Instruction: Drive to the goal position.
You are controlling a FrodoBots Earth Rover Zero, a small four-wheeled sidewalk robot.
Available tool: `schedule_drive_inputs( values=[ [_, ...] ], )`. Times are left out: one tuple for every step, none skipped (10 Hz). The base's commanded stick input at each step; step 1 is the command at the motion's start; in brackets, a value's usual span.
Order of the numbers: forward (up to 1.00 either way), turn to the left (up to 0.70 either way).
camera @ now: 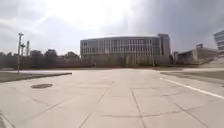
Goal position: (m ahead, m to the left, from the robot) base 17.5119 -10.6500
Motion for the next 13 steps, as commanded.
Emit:
schedule_drive_inputs(
  values=[
    [0.70, 0.35],
    [0.70, 0.35],
    [0.70, 0.35],
    [0.70, 0.35],
    [0.70, 0.00],
    [0.70, 0.00],
    [0.70, 0.00],
    [0.70, 0.00],
    [0.70, 0.00],
    [0.70, 0.00],
    [0.70, 0.00],
    [0.70, 0.00],
    [0.70, 0.00]
  ],
)
